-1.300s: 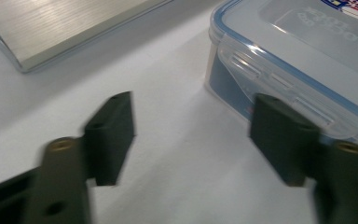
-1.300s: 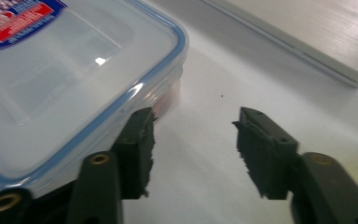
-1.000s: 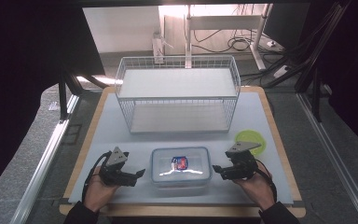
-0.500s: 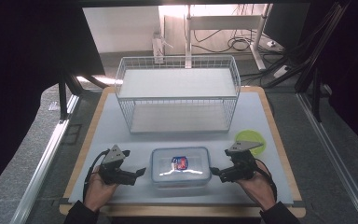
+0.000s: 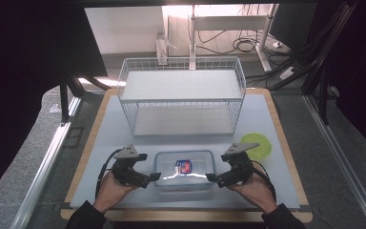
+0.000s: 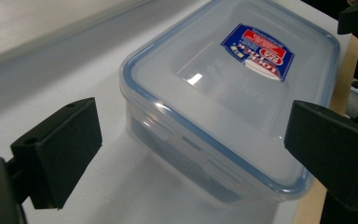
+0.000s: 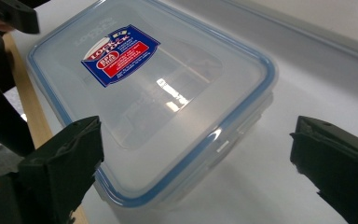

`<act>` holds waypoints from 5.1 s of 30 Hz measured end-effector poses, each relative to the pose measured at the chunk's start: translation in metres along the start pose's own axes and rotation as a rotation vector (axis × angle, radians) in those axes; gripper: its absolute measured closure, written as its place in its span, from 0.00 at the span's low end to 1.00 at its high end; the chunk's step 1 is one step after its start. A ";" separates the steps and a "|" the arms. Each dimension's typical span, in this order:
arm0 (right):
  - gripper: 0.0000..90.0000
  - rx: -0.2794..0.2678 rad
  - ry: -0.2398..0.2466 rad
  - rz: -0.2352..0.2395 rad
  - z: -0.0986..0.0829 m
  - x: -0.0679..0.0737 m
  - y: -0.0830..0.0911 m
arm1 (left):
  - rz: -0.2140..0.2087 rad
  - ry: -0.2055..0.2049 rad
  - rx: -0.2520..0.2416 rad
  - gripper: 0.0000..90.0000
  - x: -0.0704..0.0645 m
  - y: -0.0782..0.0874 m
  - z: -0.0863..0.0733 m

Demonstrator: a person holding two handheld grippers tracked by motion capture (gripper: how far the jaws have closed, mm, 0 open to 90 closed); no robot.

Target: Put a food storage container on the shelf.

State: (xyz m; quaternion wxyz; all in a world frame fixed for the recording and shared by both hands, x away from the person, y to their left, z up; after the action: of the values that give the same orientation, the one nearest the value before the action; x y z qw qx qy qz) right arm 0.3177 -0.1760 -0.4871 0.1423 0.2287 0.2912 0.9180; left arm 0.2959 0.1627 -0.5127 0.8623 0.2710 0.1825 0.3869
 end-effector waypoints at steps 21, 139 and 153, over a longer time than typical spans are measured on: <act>0.17 0.035 -0.180 0.155 -0.005 -0.009 -0.019 | -0.120 0.074 0.100 0.10 -0.011 -0.012 -0.005; 0.59 -0.289 -0.198 0.157 0.111 -0.016 0.055 | -0.079 0.206 -0.163 0.58 0.039 0.063 0.114; 0.59 -0.342 -0.189 0.143 0.151 -0.022 0.069 | -0.078 0.201 -0.174 0.58 0.055 0.071 0.149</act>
State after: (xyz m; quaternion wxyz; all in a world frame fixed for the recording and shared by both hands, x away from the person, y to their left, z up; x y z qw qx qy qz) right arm 0.4032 -0.1681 -0.3440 0.1402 0.3066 0.0997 0.9362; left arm 0.3680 0.1955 -0.3579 0.8742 0.1479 0.2443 0.3928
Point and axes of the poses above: each handheld gripper's, and its own axes: y roughly backward along the jaws, z roughly out of its top, x roughly to its left, the point moved 2 cm from there along -y, roughly forward along the jaws, and after that the axes turned 14 degrees about z, right-handed, at the moved point
